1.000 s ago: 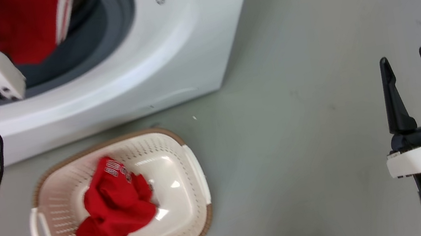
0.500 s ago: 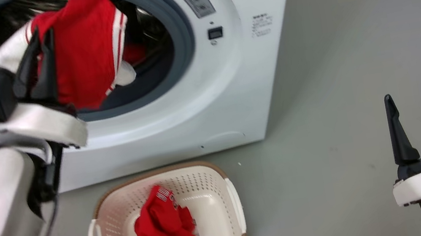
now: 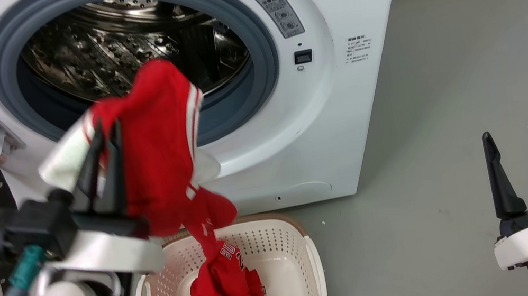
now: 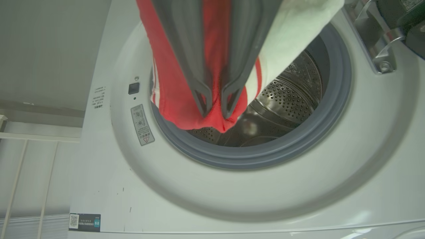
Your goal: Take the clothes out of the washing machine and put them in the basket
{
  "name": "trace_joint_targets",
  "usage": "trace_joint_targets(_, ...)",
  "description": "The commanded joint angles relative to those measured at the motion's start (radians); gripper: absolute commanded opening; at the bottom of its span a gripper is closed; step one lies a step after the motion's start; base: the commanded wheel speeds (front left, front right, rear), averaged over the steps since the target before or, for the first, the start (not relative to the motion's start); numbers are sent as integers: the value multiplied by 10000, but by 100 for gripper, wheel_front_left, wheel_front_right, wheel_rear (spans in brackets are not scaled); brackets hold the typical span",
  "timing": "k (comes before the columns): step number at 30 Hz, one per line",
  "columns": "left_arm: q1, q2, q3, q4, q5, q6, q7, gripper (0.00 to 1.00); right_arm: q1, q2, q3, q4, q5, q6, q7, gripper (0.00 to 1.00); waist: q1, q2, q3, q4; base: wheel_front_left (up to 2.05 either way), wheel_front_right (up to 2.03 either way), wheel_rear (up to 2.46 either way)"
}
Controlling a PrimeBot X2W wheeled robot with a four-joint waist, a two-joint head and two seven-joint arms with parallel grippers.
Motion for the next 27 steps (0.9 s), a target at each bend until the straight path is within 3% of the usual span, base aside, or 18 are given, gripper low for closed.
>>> trace_joint_targets(1, 298, -92, -16, -26, -51, -10, -26, 0, 12, 5, -24, -19, 50, -14, -24, 100, 1, 0, 159, 17, 0, 0, 0)
trace_joint_targets(9, 658, -714, -742, 1429, 177, -961, -25, 0, -473, 8, 34, -163, 34, -14, -24, 100, 1, 0, 1321, -147, 0, 0, 0)
trace_joint_targets(10, 289, -1076, -996, 2510, 379, -1396, -29, 0, -668, 5, 47, -238, -77, -14, -24, 100, 1, 0, 1953, -311, 0, 0, 0)
trace_joint_targets(19, -1004, -2005, -1280, 5654, 1161, -2555, -27, 0, -1211, 7, -150, -477, -132, -14, -24, 100, 1, 0, 3869, -1072, 0, 0, 0)
trace_joint_targets(27, -2224, -2400, -1326, 8048, 1884, -2970, -26, 0, -1561, 8, -81, -668, 147, -14, -24, 100, 1, 0, 5241, -1789, 0, 0, 0)
